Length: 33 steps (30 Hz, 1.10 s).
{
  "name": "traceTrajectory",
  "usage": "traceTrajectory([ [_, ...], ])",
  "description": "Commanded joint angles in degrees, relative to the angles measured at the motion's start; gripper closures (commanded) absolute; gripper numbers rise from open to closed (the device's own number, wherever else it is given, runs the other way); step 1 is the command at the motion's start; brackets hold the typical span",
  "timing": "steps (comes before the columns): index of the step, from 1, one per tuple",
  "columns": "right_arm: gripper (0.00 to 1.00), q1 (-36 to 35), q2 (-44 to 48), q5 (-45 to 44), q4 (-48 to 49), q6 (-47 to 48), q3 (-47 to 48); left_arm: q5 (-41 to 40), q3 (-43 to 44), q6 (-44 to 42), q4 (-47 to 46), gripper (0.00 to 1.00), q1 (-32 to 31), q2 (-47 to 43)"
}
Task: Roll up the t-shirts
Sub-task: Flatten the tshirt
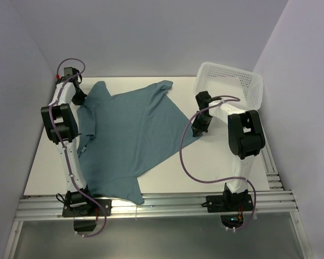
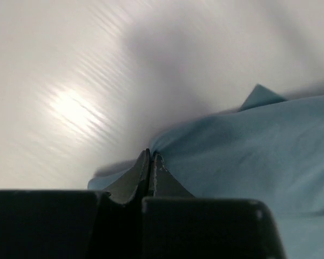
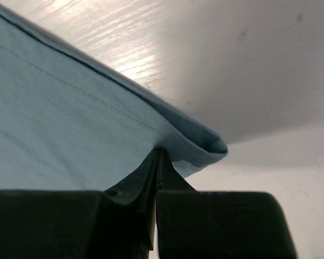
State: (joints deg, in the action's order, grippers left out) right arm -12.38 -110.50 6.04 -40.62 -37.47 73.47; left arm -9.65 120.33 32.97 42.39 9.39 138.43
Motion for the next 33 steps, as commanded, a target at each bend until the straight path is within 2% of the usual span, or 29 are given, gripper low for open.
traceTrajectory([
  [1,1.00,0.4,-3.0,-8.8,-4.7,-1.1,1.9,-11.2,4.0,-4.1,2.1,1.00,1.7,0.0],
  [6,1.00,0.6,-3.8,-14.3,-9.6,-2.9,4.4,-14.2,4.9,-3.7,0.4,1.00,4.0,-0.2],
  [10,1.00,1.2,-2.6,-15.3,-10.5,-4.6,3.6,-11.6,5.9,-3.2,-1.2,1.00,5.3,0.5],
  [11,1.00,1.2,-2.4,-15.0,-10.1,-4.6,3.4,-8.7,6.0,-3.6,-2.3,0.97,5.4,0.8],
  [12,1.00,1.4,-2.2,-14.5,-9.9,-4.5,3.3,-7.3,5.6,-4.0,-2.9,0.86,5.3,0.8],
  [13,1.00,1.4,-2.2,-14.6,-10.0,-4.7,3.5,-5.7,4.9,-4.2,-4.0,0.80,5.3,0.7],
  [14,1.00,1.4,-2.2,-14.6,-10.3,-4.6,3.9,-2.7,3.0,-4.4,-5.1,0.64,5.3,0.1],
  [15,1.00,1.5,-2.4,-14.5,-10.4,-4.6,4.7,-2.1,2.3,-4.5,-6.3,0.56,5.3,-0.2],
  [17,1.00,1.6,-3.0,-14.9,-11.3,-4.9,5.5,-1.7,1.8,-4.3,-6.4,0.45,5.3,-0.2],
  [23,1.00,2.0,-1.0,-12.8,-10.6,-5.9,2.6,1.0,6.5,-6.8,-6.1,0.47,5.2,2.8],
  [25,1.00,2.0,0.2,-12.3,-10.3,-6.4,0.4,3.3,7.0,-7.0,-6.9,0.52,5.3,3.7],
  [27,1.00,1.8,1.5,-12.0,-10.2,-6.6,-1.2,3.9,6.9,-6.8,-7.5,0.68,4.9,4.7],
  [28,1.00,1.8,1.9,-12.1,-10.4,-6.8,-1.7,4.1,6.9,-6.8,-7.7,0.72,4.8,5.3],
  [33,1.00,1.7,5.7,-12.6,-10.6,-7.8,-4.6,3.3,8.3,-7.6,-8.9,0.80,2.4,7.8],
])
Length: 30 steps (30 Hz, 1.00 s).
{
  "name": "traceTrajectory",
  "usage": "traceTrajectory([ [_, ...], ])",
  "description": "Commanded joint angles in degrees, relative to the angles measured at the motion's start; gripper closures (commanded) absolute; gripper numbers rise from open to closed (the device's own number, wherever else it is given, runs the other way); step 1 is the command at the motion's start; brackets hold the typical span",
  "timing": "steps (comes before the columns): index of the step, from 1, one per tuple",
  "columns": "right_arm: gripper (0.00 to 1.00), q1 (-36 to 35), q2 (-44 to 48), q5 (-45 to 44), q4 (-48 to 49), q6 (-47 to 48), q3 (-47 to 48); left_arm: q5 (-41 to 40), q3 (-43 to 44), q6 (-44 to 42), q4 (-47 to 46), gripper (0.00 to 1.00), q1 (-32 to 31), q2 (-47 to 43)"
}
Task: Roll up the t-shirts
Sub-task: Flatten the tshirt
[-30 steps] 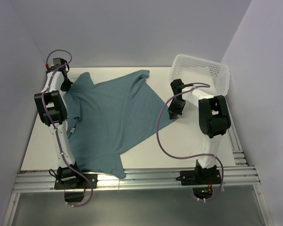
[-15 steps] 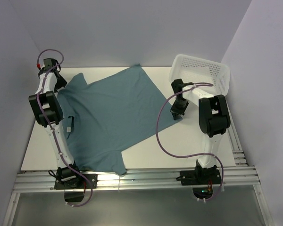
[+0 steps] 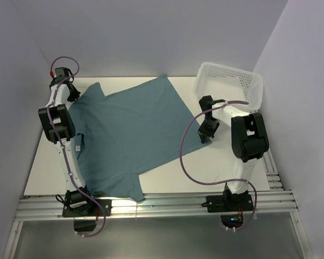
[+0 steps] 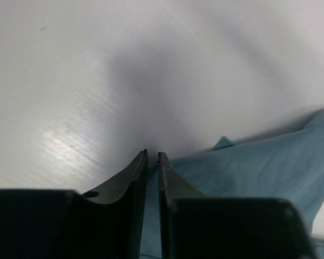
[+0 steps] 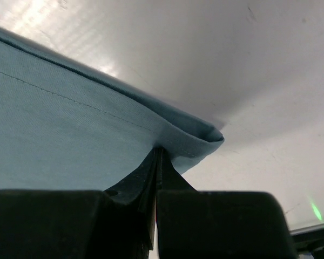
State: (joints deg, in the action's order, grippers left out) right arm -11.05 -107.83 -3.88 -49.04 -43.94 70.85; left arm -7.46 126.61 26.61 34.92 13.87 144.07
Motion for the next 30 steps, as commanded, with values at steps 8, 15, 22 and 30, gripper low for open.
traceTrajectory([
  [8,1.00,0.1,5.9,-0.4,-1.9,-3.5,-5.2,3.6,8.6,0.5,-9.1,0.92,-5.2,6.7],
  [15,1.00,-1.1,6.1,-0.2,-2.1,-2.6,-3.4,5.1,9.4,4.6,-17.5,0.89,-6.7,7.2],
  [22,0.96,-1.1,4.0,0.3,-3.1,-0.2,4.6,-5.7,5.9,5.6,-15.7,0.35,-6.0,-4.4],
  [30,0.92,-1.0,3.8,2.1,-1.2,2.0,6.5,-11.7,-7.7,8.9,-5.6,0.30,-5.5,-24.2],
])
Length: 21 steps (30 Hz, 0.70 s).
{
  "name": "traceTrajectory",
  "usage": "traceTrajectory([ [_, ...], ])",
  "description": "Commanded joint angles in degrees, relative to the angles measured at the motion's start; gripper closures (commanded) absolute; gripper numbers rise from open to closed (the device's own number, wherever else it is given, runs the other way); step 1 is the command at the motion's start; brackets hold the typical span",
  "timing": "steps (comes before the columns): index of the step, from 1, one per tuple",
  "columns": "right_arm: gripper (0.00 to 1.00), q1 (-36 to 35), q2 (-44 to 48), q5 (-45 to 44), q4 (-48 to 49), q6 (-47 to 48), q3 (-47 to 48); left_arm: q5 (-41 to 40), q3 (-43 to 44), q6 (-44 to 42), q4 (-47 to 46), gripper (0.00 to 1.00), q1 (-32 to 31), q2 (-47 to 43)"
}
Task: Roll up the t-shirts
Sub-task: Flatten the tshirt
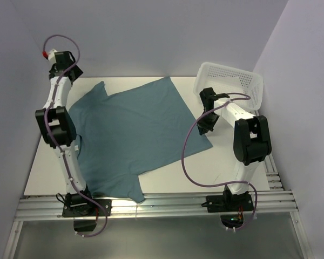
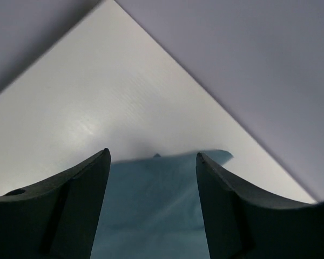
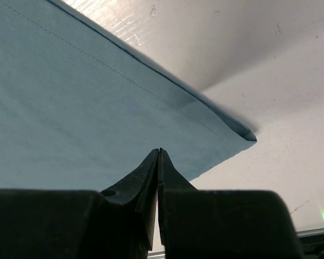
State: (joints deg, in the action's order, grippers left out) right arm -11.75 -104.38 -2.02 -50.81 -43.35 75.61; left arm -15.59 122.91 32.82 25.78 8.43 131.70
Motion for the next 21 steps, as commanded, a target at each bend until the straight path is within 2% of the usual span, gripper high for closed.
traceTrajectory([
  [1,0.92,-0.3,0.4,0.4,0.9,2.1,2.0,-3.7,-6.0,4.6,5.5,0.31,-0.2,-13.7],
  [4,0.91,-0.3,0.4,1.3,1.7,3.4,2.9,-2.3,-14.7,10.0,13.6,0.30,-0.3,-20.3],
  [5,0.88,-0.3,0.5,1.6,1.9,3.7,3.0,-0.5,-20.8,10.9,15.6,0.30,-0.3,-22.1],
  [8,0.79,-0.4,0.6,3.1,3.1,4.6,3.9,3.8,-31.8,13.8,14.8,0.29,-0.3,-29.7],
  [9,0.78,-0.4,0.6,3.3,3.6,4.8,4.1,5.2,-38.5,14.3,13.8,0.29,-0.3,-33.3],
  [12,0.78,-0.6,0.8,4.0,3.8,5.4,5.0,10.0,-48.3,15.5,13.3,0.30,-0.3,-38.3],
  [16,0.78,-1.8,1.7,5.1,4.6,6.1,4.2,13.8,-58.0,16.8,13.1,0.32,-0.4,-42.8],
  [21,0.77,-2.8,1.7,6.1,5.8,5.9,1.9,13.1,-62.0,16.4,14.7,0.32,-0.5,-45.9],
])
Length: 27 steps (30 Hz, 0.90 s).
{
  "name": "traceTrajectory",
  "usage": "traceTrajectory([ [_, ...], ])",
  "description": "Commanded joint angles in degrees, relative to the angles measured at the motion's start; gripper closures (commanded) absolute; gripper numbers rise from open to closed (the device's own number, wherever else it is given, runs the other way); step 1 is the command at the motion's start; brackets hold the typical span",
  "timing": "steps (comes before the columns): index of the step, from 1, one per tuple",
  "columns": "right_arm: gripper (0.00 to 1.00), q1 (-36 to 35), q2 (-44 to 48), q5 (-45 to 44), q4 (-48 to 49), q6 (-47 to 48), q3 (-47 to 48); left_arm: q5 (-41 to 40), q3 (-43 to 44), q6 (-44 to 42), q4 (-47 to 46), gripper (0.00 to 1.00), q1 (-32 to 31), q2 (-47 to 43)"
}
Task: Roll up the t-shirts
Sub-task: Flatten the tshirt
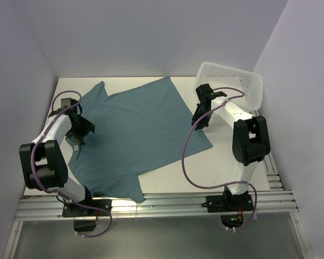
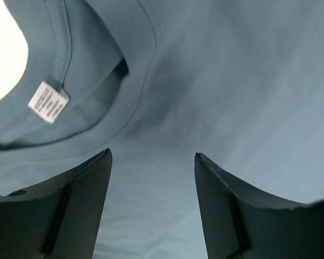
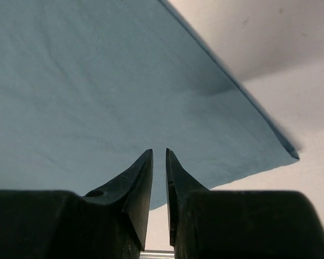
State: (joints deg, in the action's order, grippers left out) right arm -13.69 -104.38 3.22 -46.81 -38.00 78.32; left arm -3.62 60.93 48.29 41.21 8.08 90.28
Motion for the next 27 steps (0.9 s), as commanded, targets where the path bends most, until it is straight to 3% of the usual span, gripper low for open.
traceTrajectory([
  [1,0.76,-1.2,1.5,0.9,2.1,0.6,-1.1,0.8,-0.3,0.7,-0.3,0.32,-0.2,-4.2],
  [18,0.81,-2.3,-9.8,-1.9,2.4,-1.0,3.4,-5.5,5.2,-1.4,-5.7,0.35,-0.1,16.4],
  [27,0.85,-2.2,-14.1,-3.1,-0.3,-1.8,7.7,-3.9,18.4,-2.9,-5.4,0.37,-0.2,29.1],
])
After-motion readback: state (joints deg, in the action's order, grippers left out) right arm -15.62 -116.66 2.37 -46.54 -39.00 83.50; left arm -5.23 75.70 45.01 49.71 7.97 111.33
